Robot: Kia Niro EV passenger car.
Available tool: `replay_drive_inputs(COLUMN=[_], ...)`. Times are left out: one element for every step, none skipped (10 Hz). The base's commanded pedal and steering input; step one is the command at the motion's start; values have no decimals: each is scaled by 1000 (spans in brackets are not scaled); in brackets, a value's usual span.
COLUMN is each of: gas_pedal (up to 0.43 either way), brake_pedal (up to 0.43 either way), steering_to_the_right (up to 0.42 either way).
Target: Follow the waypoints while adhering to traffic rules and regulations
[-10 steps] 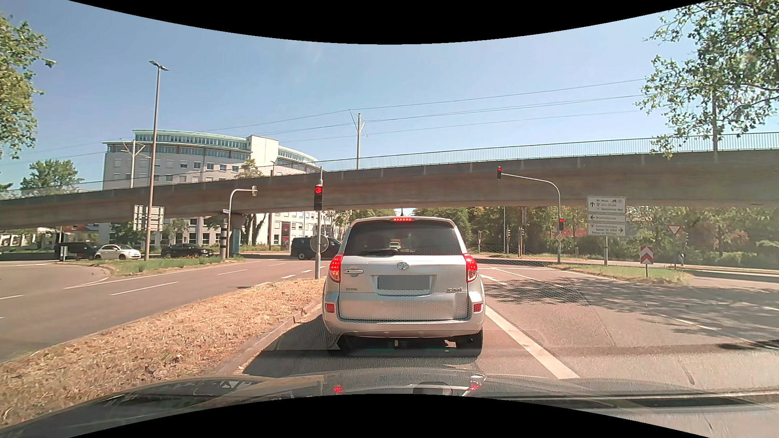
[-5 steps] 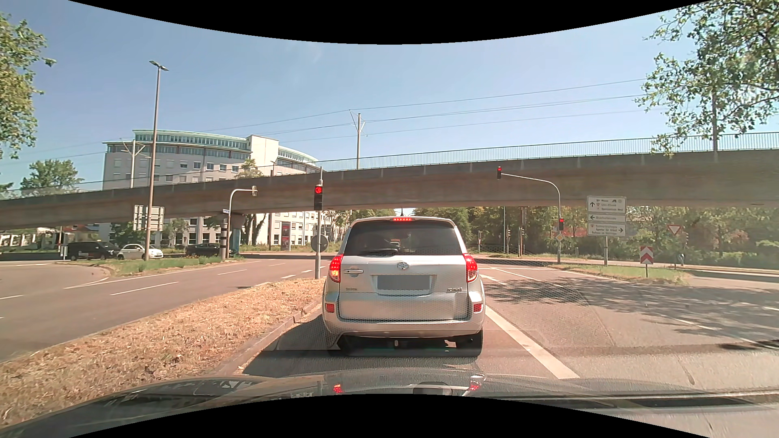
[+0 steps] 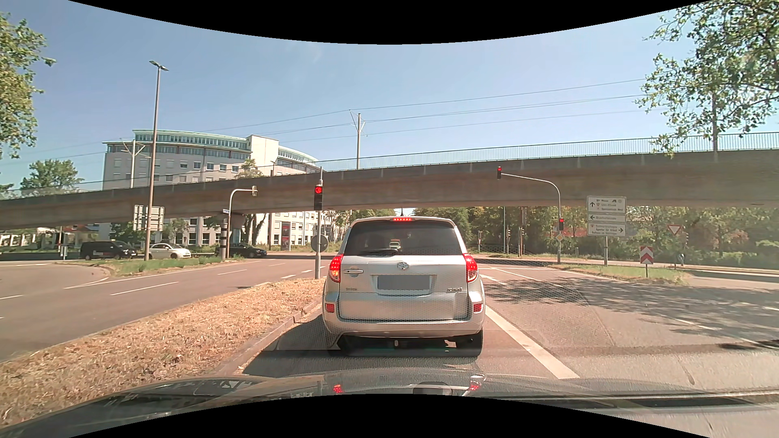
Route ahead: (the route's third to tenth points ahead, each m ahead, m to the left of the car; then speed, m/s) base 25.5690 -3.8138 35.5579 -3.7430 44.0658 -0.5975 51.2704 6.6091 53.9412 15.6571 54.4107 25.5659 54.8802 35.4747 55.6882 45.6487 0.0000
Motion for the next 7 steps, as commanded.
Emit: replay_drive_inputs(gas_pedal=[0, 0, 0, 0, 0, 0, 0], brake_pedal=[250, 250, 250, 250, 250, 250, 250], steering_to_the_right=[0, 0, 0, 1, 1, 1, 0])
